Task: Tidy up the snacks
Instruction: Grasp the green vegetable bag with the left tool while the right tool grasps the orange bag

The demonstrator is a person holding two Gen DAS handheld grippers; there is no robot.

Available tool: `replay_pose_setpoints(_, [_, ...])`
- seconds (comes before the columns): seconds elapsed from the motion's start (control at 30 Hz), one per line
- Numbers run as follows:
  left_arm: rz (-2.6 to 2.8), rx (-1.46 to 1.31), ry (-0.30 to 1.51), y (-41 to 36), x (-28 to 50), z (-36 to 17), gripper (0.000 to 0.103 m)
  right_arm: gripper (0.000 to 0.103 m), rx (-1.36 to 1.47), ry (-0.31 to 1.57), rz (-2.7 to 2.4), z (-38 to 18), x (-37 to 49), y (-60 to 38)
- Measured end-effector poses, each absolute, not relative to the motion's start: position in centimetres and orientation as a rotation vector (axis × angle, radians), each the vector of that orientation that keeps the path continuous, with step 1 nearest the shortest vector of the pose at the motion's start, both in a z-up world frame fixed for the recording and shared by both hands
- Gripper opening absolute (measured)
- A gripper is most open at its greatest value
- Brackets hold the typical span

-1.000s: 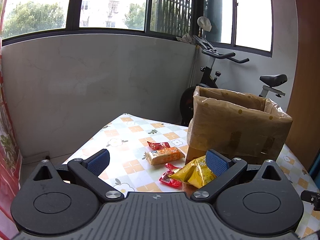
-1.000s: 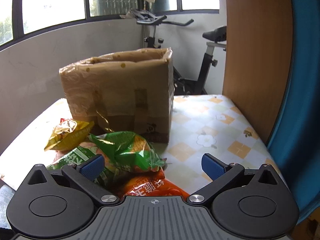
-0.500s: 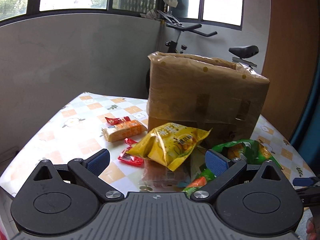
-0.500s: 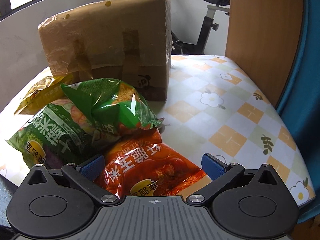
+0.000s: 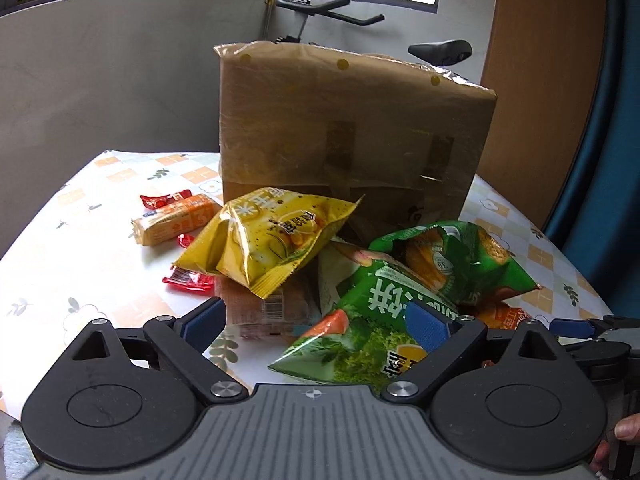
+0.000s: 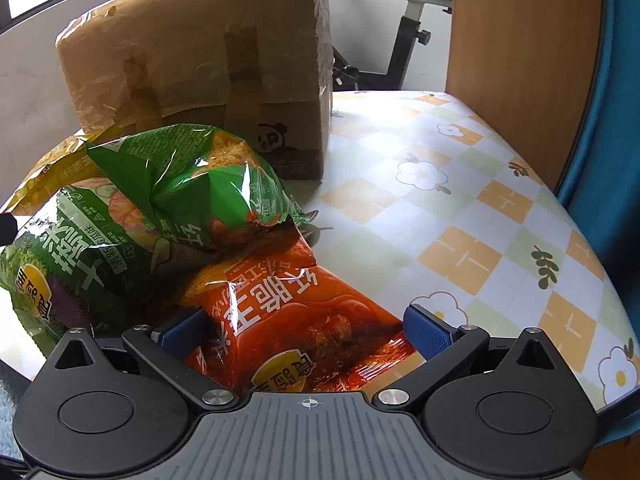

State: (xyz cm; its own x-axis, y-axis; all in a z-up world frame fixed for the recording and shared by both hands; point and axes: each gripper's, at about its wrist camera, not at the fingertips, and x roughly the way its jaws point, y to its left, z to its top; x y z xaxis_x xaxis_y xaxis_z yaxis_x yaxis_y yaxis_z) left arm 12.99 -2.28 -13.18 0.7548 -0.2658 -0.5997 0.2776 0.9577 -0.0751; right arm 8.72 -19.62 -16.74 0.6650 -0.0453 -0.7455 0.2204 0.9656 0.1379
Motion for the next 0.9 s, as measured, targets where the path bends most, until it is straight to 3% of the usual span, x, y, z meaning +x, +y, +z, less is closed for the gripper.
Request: replay_pose_setpoints(0.9, [-0.436, -0.252, 0.833, -1.5, 16.8, -18.5, 0.103, 0.103, 0.253, 0.812, -0.142, -17.3, 8.5, -20.3])
